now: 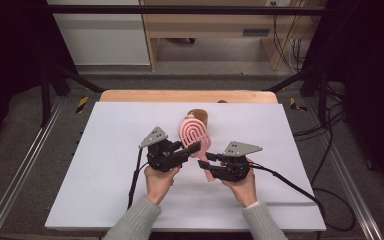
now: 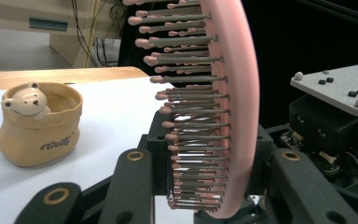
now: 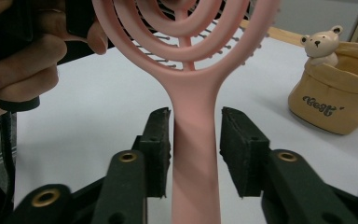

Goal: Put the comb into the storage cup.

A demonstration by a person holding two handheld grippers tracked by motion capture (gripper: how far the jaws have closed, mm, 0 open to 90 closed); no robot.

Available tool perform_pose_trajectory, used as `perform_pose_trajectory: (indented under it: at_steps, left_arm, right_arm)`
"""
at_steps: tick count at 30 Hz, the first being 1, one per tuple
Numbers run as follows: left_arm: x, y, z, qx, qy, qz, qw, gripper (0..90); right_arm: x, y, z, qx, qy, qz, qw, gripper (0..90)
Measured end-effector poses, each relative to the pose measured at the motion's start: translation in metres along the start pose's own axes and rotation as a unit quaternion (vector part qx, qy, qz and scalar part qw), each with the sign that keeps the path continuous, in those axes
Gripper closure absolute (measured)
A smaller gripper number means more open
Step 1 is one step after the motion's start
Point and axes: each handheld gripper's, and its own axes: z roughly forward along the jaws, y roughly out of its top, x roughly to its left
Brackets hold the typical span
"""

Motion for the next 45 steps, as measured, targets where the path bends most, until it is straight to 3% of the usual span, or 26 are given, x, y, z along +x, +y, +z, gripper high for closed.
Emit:
perform_pose_trajectory:
  at_steps: [11,19,25,37,45]
  left_arm:
    - [0.006,0.006,-0.007,0.003,0.027,0.017,0.9995,63.8]
    - [0.011,0.01,-0.012,0.005,0.037,0.023,0.999,63.8]
    - [0.016,0.012,-0.016,0.009,0.045,0.028,0.9986,63.7]
    - [0.024,0.021,-0.027,0.008,0.05,0.029,0.9983,63.6]
    - [0.028,0.027,-0.032,0.007,0.054,0.031,0.998,63.6]
  right_arm:
    - [-0.004,0.004,-0.004,-0.026,-0.025,-0.002,0.9993,18.1]
    - [-0.004,0.004,-0.004,-0.019,-0.022,-0.007,0.9996,2.0]
    - [-0.005,0.002,-0.007,-0.016,-0.03,-0.011,0.9993,0.5]
    - [-0.022,-0.005,-0.029,-0.03,-0.053,0.025,0.9978,0.4]
    - [-0.033,-0.013,-0.043,-0.031,-0.065,0.029,0.997,0.5]
